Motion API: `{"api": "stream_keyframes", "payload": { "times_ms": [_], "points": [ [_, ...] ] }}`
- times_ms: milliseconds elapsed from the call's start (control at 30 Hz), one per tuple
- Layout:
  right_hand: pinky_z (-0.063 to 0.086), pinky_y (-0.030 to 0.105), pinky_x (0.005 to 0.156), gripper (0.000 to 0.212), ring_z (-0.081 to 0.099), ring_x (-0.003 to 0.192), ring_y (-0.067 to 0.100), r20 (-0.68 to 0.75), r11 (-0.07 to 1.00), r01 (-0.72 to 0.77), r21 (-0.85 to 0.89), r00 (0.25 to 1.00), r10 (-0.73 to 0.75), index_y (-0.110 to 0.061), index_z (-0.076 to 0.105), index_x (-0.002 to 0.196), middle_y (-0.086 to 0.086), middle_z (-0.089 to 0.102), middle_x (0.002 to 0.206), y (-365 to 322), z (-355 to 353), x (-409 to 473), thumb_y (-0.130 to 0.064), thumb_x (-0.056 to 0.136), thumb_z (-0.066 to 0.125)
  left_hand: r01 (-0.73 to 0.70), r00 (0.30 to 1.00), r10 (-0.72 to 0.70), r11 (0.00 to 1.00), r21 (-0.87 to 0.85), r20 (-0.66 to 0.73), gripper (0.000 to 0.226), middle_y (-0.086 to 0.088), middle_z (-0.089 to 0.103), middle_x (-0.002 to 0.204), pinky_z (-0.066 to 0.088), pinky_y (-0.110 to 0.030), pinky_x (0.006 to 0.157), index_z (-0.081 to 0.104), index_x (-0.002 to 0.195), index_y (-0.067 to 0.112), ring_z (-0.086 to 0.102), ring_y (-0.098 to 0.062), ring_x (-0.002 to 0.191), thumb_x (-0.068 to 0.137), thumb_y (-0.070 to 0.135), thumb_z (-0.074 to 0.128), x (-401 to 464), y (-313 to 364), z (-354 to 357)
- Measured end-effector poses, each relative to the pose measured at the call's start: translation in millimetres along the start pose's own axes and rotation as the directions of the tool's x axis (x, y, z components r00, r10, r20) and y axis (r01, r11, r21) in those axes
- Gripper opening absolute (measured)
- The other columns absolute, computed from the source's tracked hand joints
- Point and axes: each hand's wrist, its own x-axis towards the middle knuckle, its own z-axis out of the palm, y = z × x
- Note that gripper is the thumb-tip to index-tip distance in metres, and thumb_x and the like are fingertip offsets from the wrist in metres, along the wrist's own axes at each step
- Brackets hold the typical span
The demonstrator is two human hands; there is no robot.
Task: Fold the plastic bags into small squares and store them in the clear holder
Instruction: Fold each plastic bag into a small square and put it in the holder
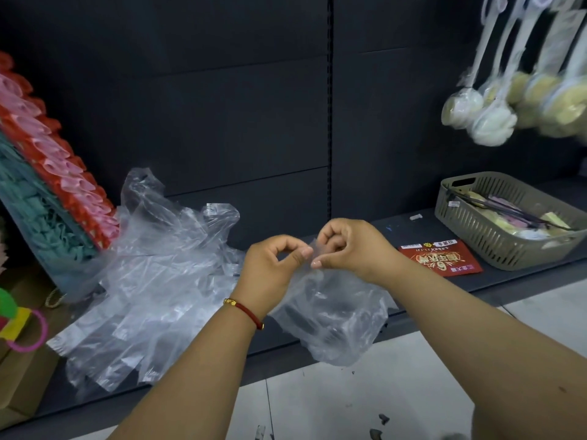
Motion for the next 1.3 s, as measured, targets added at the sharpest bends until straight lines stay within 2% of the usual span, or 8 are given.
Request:
{"api": "stream_keyframes", "payload": {
  "times_ms": [300, 500, 700, 867, 933, 1067, 1167, 1300],
  "points": [
    [0.046, 0.010, 0.058, 0.010, 0.060, 0.058, -0.006, -0.066, 0.991, -0.116, -0.059, 0.991, 0.112, -0.016, 0.075, 0.071, -0.006, 0.071, 0.068, 20, -29, 1, -0.019, 0.079, 0.080, 0.170, 0.912, -0.218, 0.972, -0.163, -0.348, 0.017, 0.016, 0.060, 0.062, 0.043, -0.016, 0.059, 0.069, 0.078, 0.021, 0.051, 0.004, 0.056, 0.093, 0.019, 0.064, 10, -14, -37],
    [0.052, 0.022, 0.078, 0.011, 0.068, 0.080, 0.011, -0.170, 0.992, -0.120, 0.031, 0.978, 0.124, -0.015, 0.075, 0.082, 0.002, 0.074, 0.082, 24, -43, 2, -0.024, 0.087, 0.072, 0.335, 0.861, -0.401, 0.910, -0.246, -0.313, 0.018, 0.000, 0.063, 0.080, 0.048, -0.031, 0.083, 0.065, 0.078, 0.014, 0.057, -0.016, 0.079, 0.095, 0.019, 0.062, 11, -27, -47],
    [0.052, 0.018, 0.062, 0.007, 0.063, 0.068, 0.004, -0.075, 0.999, -0.042, -0.013, 0.996, 0.041, -0.016, 0.073, 0.083, -0.006, 0.071, 0.079, 5, -22, -4, -0.022, 0.086, 0.073, 0.009, 0.971, 0.066, 0.951, 0.310, -0.232, 0.032, 0.011, 0.053, 0.123, 0.031, -0.006, 0.095, 0.058, 0.122, 0.025, 0.044, -0.005, 0.118, 0.091, 0.031, 0.064, 5, -7, -29],
    [0.041, 0.013, 0.056, 0.018, 0.053, 0.057, 0.004, 0.020, 0.993, 0.049, 0.109, 0.998, -0.052, -0.013, 0.061, 0.084, -0.001, 0.063, 0.067, -2, -1, -5, -0.015, 0.081, 0.078, -0.062, 0.985, 0.040, 0.990, 0.128, 0.170, 0.031, 0.011, 0.069, 0.101, 0.045, -0.010, 0.087, 0.066, 0.107, 0.030, 0.061, 0.003, 0.098, 0.080, 0.022, 0.078, -2, 3, -11],
    [0.046, 0.015, 0.059, 0.018, 0.059, 0.059, 0.005, 0.012, 0.987, 0.048, 0.153, 0.999, -0.051, -0.015, 0.059, 0.086, 0.001, 0.067, 0.071, -4, 0, -4, -0.016, 0.083, 0.076, -0.021, 0.989, 0.014, 0.999, 0.049, 0.150, 0.005, 0.004, 0.070, 0.080, 0.048, -0.013, 0.071, 0.073, 0.085, 0.016, 0.063, -0.004, 0.074, 0.082, 0.013, 0.076, 0, 1, -13],
    [0.049, 0.045, 0.099, 0.036, 0.063, 0.106, 0.027, -0.055, 0.990, 0.005, 0.142, 0.999, 0.003, -0.015, 0.062, 0.093, 0.011, 0.069, 0.109, 4, -20, 0, -0.050, 0.084, 0.065, 0.034, 0.999, -0.032, 0.997, -0.071, 0.024, 0.015, 0.002, 0.063, 0.068, 0.044, -0.016, 0.066, 0.069, 0.073, 0.011, 0.054, -0.006, 0.066, 0.088, 0.010, 0.069, 6, -7, -33],
    [0.041, 0.044, 0.108, 0.054, 0.058, 0.116, 0.013, 0.041, 0.987, -0.050, 0.150, 0.998, 0.044, -0.026, 0.064, 0.088, -0.005, 0.067, 0.115, 14, -35, 0, -0.077, 0.073, 0.052, 0.097, 0.994, -0.104, 0.966, -0.241, -0.019, 0.016, 0.009, 0.064, 0.067, 0.047, -0.014, 0.068, 0.069, 0.070, 0.018, 0.057, -0.003, 0.065, 0.085, 0.016, 0.067, 8, -12, -51],
    [0.035, 0.042, 0.112, 0.050, 0.053, 0.122, 0.008, 0.221, 0.979, -0.141, 0.150, 0.970, 0.106, -0.031, 0.065, 0.101, -0.013, 0.063, 0.121, 26, -34, 1, -0.068, 0.076, 0.044, 0.145, 0.989, -0.145, 0.849, -0.508, 0.040, 0.016, 0.002, 0.065, 0.066, 0.053, -0.017, 0.064, 0.069, 0.066, 0.016, 0.061, -0.006, 0.062, 0.067, 0.032, 0.071, 6, -15, -68]
  ]
}}
